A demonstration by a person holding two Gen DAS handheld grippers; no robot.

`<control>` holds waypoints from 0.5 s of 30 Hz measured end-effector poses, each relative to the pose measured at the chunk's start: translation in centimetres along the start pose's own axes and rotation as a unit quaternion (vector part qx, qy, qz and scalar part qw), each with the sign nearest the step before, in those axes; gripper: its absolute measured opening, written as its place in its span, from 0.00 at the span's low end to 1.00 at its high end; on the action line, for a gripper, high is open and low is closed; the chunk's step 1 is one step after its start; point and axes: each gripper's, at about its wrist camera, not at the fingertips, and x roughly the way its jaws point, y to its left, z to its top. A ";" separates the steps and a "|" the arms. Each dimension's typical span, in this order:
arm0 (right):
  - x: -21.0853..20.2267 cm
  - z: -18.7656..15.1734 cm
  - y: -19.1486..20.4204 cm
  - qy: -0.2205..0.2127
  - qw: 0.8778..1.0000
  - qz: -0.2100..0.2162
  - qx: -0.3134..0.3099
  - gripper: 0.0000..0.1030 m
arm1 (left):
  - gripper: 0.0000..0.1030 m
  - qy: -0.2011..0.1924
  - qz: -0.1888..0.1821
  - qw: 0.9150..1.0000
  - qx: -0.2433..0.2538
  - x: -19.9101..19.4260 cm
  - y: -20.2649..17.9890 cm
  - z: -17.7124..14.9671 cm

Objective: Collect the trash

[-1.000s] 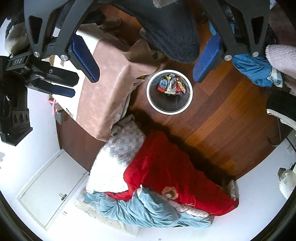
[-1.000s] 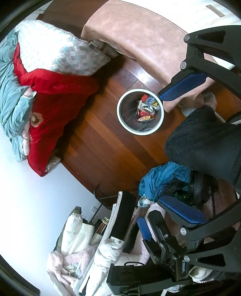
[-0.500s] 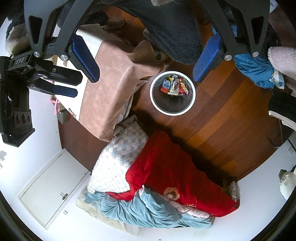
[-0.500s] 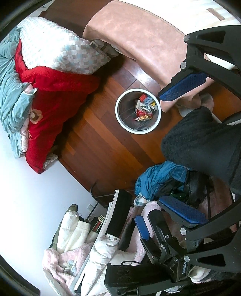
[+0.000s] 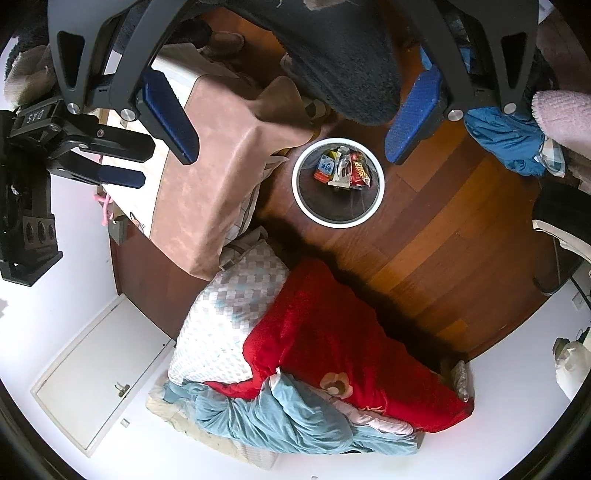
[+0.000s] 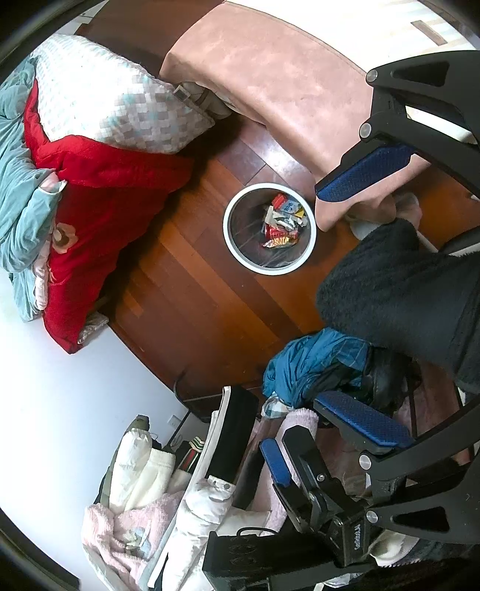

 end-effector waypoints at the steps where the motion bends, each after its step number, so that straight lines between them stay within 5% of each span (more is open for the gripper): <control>1: 0.0 0.0 0.0 0.001 1.000 0.000 -0.001 1.00 | 1.00 0.000 0.001 1.000 -0.001 0.0 0.0 0.0; 15: 0.1 0.3 0.3 0.006 1.000 -0.002 -0.005 1.00 | 1.00 0.004 0.003 1.000 -0.003 0.1 0.1 -0.2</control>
